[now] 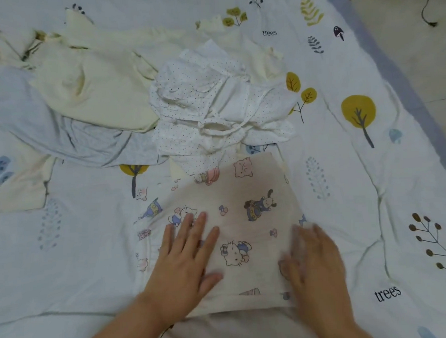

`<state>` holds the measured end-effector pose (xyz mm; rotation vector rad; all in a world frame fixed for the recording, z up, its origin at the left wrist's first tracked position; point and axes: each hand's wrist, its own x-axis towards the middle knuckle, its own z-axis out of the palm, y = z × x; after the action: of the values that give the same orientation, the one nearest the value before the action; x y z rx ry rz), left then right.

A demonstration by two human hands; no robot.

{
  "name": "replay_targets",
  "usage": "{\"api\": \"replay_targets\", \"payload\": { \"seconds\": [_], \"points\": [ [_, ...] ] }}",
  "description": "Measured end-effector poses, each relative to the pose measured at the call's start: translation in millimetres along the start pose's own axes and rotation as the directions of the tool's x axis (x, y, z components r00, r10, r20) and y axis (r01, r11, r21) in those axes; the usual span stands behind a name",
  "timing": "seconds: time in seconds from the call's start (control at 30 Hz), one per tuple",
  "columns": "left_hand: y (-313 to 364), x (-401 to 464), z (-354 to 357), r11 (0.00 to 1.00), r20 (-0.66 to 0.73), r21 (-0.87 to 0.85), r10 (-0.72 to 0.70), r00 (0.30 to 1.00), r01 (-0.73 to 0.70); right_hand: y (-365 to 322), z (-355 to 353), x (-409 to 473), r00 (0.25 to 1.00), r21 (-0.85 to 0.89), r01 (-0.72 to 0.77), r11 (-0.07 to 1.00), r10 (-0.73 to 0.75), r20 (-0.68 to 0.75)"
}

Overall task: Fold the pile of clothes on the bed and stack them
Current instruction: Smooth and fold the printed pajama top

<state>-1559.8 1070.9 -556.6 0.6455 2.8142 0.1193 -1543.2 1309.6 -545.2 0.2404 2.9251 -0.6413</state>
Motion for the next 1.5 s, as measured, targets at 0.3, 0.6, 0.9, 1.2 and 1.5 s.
{"api": "replay_targets", "payload": {
  "seconds": [0.3, 0.6, 0.9, 1.2, 1.5],
  "points": [
    [-10, 13, 3, 0.982, -0.027, -0.092, -0.170, 0.985, 0.167, 12, -13, 34, 0.870, 0.408, -0.461, 0.788, 0.312, 0.381],
    [-35, -10, 0, 0.268, 0.211, -0.662, -0.829, 0.517, 0.700, -6, -20, 50, 0.867, 0.554, -0.481, 0.679, 0.275, 0.416],
    [-45, -15, -28, 0.072, 0.479, -0.748, -0.629, 0.612, 0.660, -35, -40, 37, 0.934, 0.512, -0.318, 0.798, 0.171, 0.313],
    [-19, -33, -78, 0.033, 0.341, -0.866, -0.691, 0.637, 0.499, -64, -85, 34, 0.957, 0.511, -0.168, 0.843, 0.015, 0.289],
    [-10, -106, -175, -0.076, 0.244, -0.943, -0.819, 0.519, 0.323, -132, -165, 33, 0.920, 0.557, 0.030, 0.830, -0.240, 0.309]
  ]
}}
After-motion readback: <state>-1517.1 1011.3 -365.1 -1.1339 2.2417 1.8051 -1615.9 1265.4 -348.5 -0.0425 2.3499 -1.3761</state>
